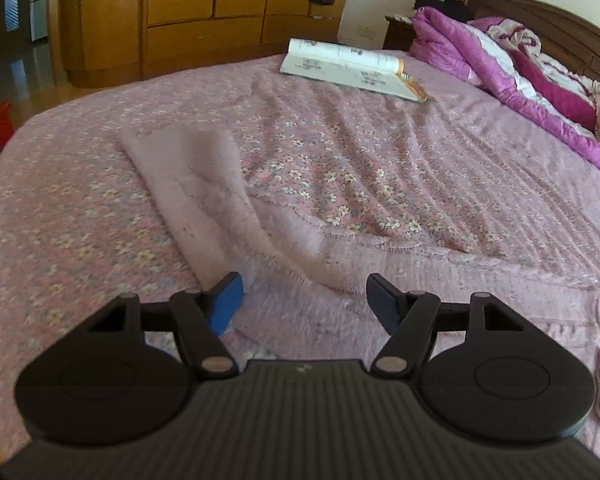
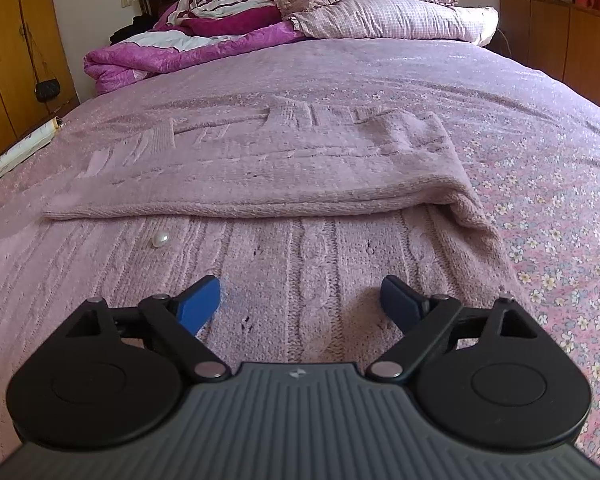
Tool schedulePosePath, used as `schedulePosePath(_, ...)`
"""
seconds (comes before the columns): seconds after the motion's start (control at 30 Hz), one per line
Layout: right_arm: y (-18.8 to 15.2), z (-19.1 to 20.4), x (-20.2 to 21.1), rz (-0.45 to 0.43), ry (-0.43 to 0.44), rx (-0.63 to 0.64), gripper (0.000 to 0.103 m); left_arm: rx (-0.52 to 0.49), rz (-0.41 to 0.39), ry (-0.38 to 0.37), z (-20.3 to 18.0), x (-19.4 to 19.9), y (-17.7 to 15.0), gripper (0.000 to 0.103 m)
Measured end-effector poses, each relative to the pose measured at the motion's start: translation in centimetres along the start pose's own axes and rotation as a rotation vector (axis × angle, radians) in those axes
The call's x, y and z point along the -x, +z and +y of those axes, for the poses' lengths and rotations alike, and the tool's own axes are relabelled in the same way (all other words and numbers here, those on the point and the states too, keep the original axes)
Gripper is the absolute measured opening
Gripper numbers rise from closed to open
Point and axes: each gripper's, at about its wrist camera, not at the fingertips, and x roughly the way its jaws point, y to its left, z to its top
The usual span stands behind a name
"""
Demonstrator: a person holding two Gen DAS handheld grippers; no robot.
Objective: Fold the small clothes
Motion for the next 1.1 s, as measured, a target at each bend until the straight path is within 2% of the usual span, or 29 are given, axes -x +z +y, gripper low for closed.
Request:
schedulePosePath(0.13,0.1,-0.4,0.3,0.002,0.015,-0.023,0.092,0.034,-0.013,0.067,1.2,1.4,-0.6,0.071)
schedulePosePath(0.27,0.3,-0.5,0.3,0.003,0.020,-0.038,0.092,0.072,0.019,0.054,2.6,0.0,-0.4,0.071)
schedulePosePath(0.33,0.2,-0.5,0.3,0.001,0.018,-0.040,0.092,0.075,-0.016,0.034,2.7,-0.5,0.0,0.071)
schedulePosePath(0.43,0.1,-0.4,0.4,-0.003,0.016,-0.039,0.092,0.032,-0.085,-0.094,2.4,-1.5,0.4,0.069)
schedulePosePath(0.47,0.1,-0.4,0.4,-0.004,0.017,-0.038,0.092,0.009,-0.095,-0.096,2.1,-1.8,0.4,0.066)
schedulePosePath(0.5,0.1,-0.5,0.4,-0.004,0.018,-0.039,0.092,-0.019,-0.105,-0.091,1.7,-1.9,0.4,0.048)
schedulePosePath(0.53,0.1,-0.5,0.5,-0.004,0.018,-0.039,0.092,-0.050,-0.113,-0.085,1.3,-2.0,0.5,0.023)
schedulePosePath(0.57,0.1,-0.5,0.5,-0.004,0.020,-0.042,0.092,-0.067,-0.111,-0.092,1.1,-2.2,0.7,0.020)
schedulePosePath(0.83,0.2,-0.8,0.8,0.002,0.030,-0.053,0.092,-0.148,-0.230,-0.206,-1.0,2.6,1.6,0.018)
schedulePosePath(1.1,0.7,-0.3,1.2,0.031,0.022,-0.044,0.092,-0.219,-0.351,-0.338,-7.2,8.3,1.9,0.018)
